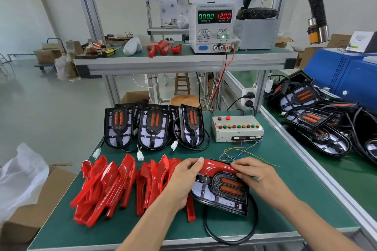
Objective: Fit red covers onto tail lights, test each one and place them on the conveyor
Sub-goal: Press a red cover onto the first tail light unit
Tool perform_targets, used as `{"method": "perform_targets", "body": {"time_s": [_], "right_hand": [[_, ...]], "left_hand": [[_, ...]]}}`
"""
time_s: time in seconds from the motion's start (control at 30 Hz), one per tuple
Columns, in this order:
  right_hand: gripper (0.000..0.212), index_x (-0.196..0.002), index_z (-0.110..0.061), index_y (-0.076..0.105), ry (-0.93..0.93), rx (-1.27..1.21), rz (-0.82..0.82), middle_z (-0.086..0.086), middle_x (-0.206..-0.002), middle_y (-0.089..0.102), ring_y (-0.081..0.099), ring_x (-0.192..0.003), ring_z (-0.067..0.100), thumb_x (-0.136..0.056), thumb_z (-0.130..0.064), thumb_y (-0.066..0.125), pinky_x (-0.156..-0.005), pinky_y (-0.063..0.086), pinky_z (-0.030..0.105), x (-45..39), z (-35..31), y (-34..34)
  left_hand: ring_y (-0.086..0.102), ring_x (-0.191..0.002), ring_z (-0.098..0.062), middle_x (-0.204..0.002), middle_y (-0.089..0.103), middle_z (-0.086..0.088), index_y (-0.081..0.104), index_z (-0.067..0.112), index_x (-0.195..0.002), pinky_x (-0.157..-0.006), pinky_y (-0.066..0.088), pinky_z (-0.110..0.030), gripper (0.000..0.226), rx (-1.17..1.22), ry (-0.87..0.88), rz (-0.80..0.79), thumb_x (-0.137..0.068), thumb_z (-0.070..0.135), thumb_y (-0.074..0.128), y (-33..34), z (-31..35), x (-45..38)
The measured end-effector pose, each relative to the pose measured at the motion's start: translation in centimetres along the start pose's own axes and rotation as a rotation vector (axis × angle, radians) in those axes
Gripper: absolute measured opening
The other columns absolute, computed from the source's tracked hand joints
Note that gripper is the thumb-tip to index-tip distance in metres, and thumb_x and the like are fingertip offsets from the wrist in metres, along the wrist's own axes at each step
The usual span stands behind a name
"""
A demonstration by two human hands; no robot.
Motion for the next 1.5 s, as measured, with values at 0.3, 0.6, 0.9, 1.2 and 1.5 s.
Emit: {"method": "perform_targets", "body": {"time_s": [0.3, 0.6, 0.9, 1.2, 1.5], "right_hand": [[0.03, -0.12, -0.035, 0.074, 0.049, -0.052, 0.01, -0.019, -0.123, 0.067, 0.062, -0.118, 0.008, -0.097, -0.018, 0.067, -0.099, 0.046, 0.018, -0.1, 0.1, 0.2], [0.028, -0.12, -0.036, 0.074, 0.052, -0.066, 0.002, -0.018, -0.124, 0.066, 0.061, -0.12, 0.008, -0.096, -0.023, 0.065, -0.1, 0.045, 0.017, 0.0, -0.3, 0.1], [0.031, -0.116, -0.045, 0.073, 0.08, -0.098, 0.067, -0.02, -0.121, 0.068, 0.064, -0.116, 0.005, -0.095, -0.024, 0.066, -0.098, 0.045, 0.013, 0.2, -0.2, 0.2], [0.033, -0.116, -0.036, 0.076, 0.088, -0.052, 0.043, -0.025, -0.121, 0.066, 0.062, -0.117, 0.001, -0.094, -0.012, 0.069, -0.099, 0.043, 0.011, 0.0, -0.3, 0.2], [0.023, -0.102, -0.043, 0.079, 0.288, -0.312, 0.16, -0.02, -0.114, 0.072, 0.065, -0.11, -0.002, -0.084, -0.03, 0.075, -0.091, 0.046, 0.007, 1.1, 0.3, 0.2]], "left_hand": [[0.076, -0.087, -0.026, -0.091, 0.079, -0.009, 0.072, 0.007, -0.101, -0.088, 0.058, -0.04, 0.039, 0.065, -0.078, 0.06, -0.095, 0.045, 0.069, -0.4, -0.9, -0.2], [0.074, -0.1, -0.034, -0.096, 0.079, -0.012, 0.073, 0.006, -0.104, -0.097, 0.056, -0.045, 0.039, 0.087, -0.075, 0.056, -0.095, 0.044, 0.069, -0.4, -0.9, 0.1], [0.071, -0.087, -0.021, -0.091, 0.077, -0.008, 0.072, 0.006, -0.103, -0.089, 0.056, -0.035, 0.036, 0.08, -0.038, 0.03, -0.097, 0.041, 0.067, -0.4, -0.5, 0.1], [0.076, -0.089, -0.022, -0.098, 0.08, -0.009, 0.073, 0.006, -0.109, -0.076, 0.058, -0.029, 0.027, 0.09, 0.012, -0.003, -0.091, 0.027, 0.076, -0.3, -0.6, -0.1], [0.075, -0.096, -0.032, -0.099, 0.079, -0.011, 0.073, 0.005, -0.107, -0.088, 0.061, -0.041, 0.02, 0.101, 0.06, 0.008, -0.09, 0.014, 0.077, -0.3, -0.7, 0.0]]}}
Point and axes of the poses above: each hand's wrist, its own x-axis away from the middle knuckle, its own y-axis out of the palm, z = x × y, the point moved 8 cm from there along -x, towards the middle knuckle
